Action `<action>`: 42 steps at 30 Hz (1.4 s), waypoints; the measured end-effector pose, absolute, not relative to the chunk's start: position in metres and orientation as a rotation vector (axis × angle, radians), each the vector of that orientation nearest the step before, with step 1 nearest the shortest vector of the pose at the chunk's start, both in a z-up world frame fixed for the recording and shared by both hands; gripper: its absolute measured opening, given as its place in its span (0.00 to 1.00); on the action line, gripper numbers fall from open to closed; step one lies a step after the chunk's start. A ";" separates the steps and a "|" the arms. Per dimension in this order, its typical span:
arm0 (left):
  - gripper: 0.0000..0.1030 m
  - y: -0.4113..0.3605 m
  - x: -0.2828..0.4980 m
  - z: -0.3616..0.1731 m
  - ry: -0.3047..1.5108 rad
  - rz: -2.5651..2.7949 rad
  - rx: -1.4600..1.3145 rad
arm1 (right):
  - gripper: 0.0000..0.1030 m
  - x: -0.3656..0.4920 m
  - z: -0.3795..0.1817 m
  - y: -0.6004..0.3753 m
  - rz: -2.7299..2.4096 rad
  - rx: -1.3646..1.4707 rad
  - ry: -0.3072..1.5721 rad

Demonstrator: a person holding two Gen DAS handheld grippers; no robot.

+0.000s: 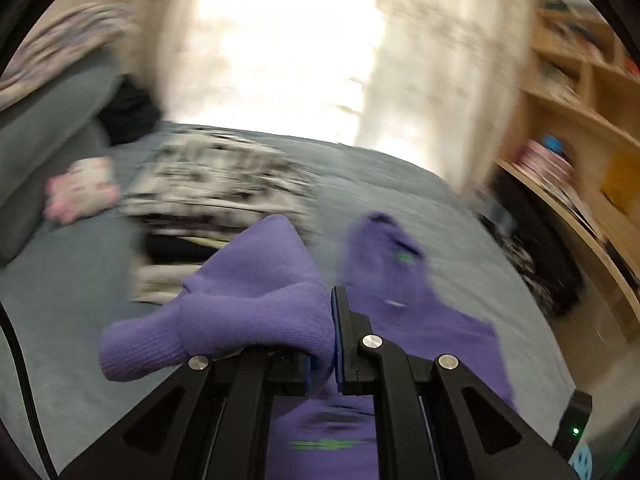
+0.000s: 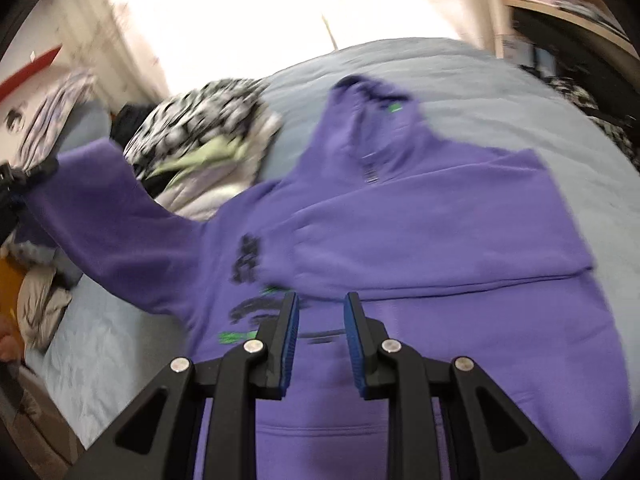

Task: Fold large clothes

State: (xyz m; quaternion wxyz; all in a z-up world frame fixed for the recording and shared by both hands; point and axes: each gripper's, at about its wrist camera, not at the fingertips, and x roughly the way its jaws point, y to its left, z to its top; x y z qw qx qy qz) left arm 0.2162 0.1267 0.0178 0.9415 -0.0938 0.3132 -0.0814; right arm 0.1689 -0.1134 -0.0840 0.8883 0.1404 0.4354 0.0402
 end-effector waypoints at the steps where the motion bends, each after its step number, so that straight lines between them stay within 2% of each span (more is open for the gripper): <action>1: 0.06 0.099 0.221 0.009 0.656 -0.194 -0.169 | 0.22 0.164 -0.083 -0.133 0.052 0.301 0.892; 3: 0.13 0.055 0.231 -0.016 0.718 -0.259 -0.148 | 0.22 0.160 -0.084 -0.159 0.011 0.320 0.886; 5: 0.31 0.015 0.240 -0.048 0.807 -0.347 -0.144 | 0.22 0.153 -0.087 -0.184 -0.023 0.360 0.888; 9: 0.40 -0.037 0.236 -0.096 0.930 -0.431 -0.112 | 0.23 0.142 -0.095 -0.228 -0.069 0.408 0.904; 11: 0.50 -0.043 0.229 -0.103 0.943 -0.429 -0.108 | 0.23 0.139 -0.097 -0.239 -0.079 0.422 0.900; 14: 0.58 -0.039 0.225 -0.100 0.923 -0.398 -0.110 | 0.25 0.136 -0.099 -0.251 -0.069 0.452 0.895; 18: 0.60 -0.015 0.221 -0.086 0.891 -0.347 -0.140 | 0.36 0.139 -0.100 -0.246 -0.008 0.484 0.892; 20: 0.68 0.004 0.216 -0.081 0.877 -0.304 -0.172 | 0.42 0.140 -0.099 -0.239 0.028 0.475 0.895; 28: 0.69 0.066 0.197 -0.082 0.876 -0.104 -0.185 | 0.43 0.151 -0.081 -0.183 0.165 0.300 0.885; 32: 0.69 0.091 0.186 -0.101 0.916 -0.039 -0.202 | 0.53 0.166 -0.082 -0.136 0.257 0.079 0.864; 36: 0.69 0.110 0.180 -0.116 0.954 -0.010 -0.226 | 0.53 0.185 -0.106 -0.096 0.391 -0.196 0.882; 42: 0.69 0.131 0.175 -0.138 0.989 0.024 -0.242 | 0.53 0.193 -0.126 -0.091 0.473 -0.477 0.854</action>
